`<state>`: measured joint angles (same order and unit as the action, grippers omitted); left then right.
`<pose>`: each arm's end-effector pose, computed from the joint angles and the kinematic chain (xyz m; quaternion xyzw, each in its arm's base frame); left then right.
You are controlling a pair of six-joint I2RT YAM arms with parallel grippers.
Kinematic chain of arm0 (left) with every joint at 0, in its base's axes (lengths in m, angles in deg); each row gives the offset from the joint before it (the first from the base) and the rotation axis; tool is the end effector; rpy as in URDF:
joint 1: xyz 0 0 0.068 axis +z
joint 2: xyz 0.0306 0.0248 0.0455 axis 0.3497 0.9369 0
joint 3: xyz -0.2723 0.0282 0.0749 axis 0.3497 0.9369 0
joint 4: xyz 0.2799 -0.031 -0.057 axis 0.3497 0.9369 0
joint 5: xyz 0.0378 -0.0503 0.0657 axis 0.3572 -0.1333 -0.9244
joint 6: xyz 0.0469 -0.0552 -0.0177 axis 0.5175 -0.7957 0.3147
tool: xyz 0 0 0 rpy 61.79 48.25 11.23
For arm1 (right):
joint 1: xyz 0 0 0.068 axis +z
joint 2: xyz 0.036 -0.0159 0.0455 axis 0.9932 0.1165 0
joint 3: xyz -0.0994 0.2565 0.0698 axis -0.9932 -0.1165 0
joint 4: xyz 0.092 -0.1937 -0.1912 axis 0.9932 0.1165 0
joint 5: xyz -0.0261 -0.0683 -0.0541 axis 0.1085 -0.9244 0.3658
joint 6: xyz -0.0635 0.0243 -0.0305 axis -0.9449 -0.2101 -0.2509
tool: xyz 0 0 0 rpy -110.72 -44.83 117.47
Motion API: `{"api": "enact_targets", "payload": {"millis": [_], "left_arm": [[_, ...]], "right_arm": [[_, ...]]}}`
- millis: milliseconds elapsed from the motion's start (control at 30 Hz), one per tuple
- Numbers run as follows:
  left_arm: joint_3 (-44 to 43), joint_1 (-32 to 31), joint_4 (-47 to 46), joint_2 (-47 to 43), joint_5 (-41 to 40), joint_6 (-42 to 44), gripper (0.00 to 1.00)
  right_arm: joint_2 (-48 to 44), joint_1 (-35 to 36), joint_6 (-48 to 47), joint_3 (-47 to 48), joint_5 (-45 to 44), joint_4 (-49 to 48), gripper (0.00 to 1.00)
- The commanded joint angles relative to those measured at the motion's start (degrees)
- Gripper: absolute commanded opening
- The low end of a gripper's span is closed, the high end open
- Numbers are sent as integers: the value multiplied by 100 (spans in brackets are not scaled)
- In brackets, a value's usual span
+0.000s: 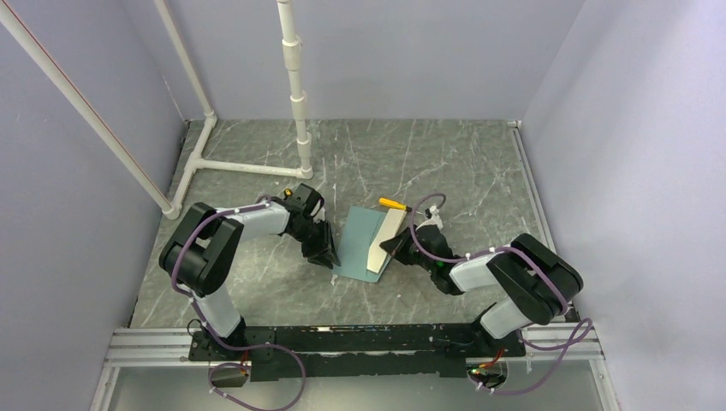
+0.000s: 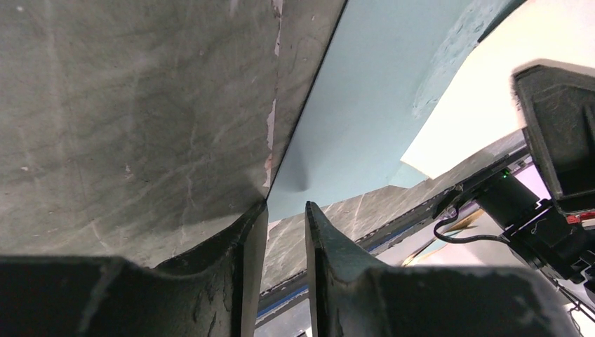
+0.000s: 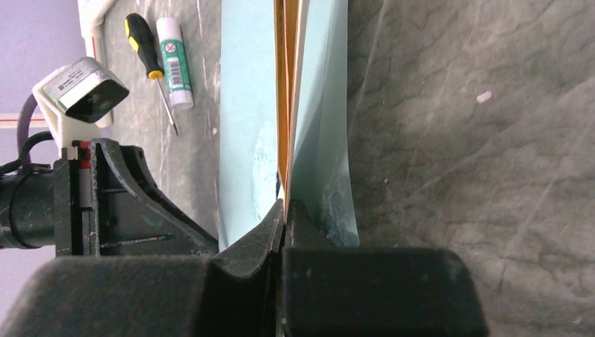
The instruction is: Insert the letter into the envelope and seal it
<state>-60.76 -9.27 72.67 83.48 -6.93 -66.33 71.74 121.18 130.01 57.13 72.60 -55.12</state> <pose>0.2742 -0.1897 0.1033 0.0614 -0.9595 0.2744 0.0191 0.2157 0.1652 0.0879 0.1801 0.8382 0.3826 0.3445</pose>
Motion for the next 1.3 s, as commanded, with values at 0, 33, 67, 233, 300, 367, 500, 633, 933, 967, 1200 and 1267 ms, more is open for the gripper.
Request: {"api": "enact_targets", "payload": {"millis": [0, 33, 67, 233, 300, 367, 500, 633, 933, 967, 1200, 1267], "left_arm": [[162, -84, -100, 29, -275, -79, 32], [162, -84, -105, 12, -309, -98, 32], [162, -85, -108, -6, -354, -114, 31], [203, -94, -90, -97, -669, -222, 26], [229, -94, -103, -127, -746, -267, 25], [290, -94, -150, -203, -825, -330, 25], [389, -102, -254, -282, -891, -398, 24], [408, -98, -305, -276, -900, -401, 23], [398, -97, -313, -324, -1186, -480, 23], [381, -102, -299, -314, -1210, -496, 24], [337, -102, -342, -302, -1145, -621, 49], [347, -103, -423, -295, -1129, -638, 51]], "right_arm": [[92, 48, 636, 133, 391, 94, 0], [84, 53, 738, 137, 462, 193, 0], [79, 54, 819, 148, 523, 296, 0], [141, 34, 1212, 267, 764, 969, 0], [246, -2, 1442, 280, 909, 1061, 0], [299, -26, 1595, 349, 1003, 1324, 0], [326, -26, 1706, 589, 1134, 1870, 0], [449, -44, 1821, 744, 1337, 2225, 0], [391, -50, 1747, 767, 1282, 2496, 0], [300, -44, 1546, 796, 1235, 2530, 0], [284, -453, 308, 765, 2040, 1881, 0], [510, -498, 105, 917, 2403, 1934, 0]]}}
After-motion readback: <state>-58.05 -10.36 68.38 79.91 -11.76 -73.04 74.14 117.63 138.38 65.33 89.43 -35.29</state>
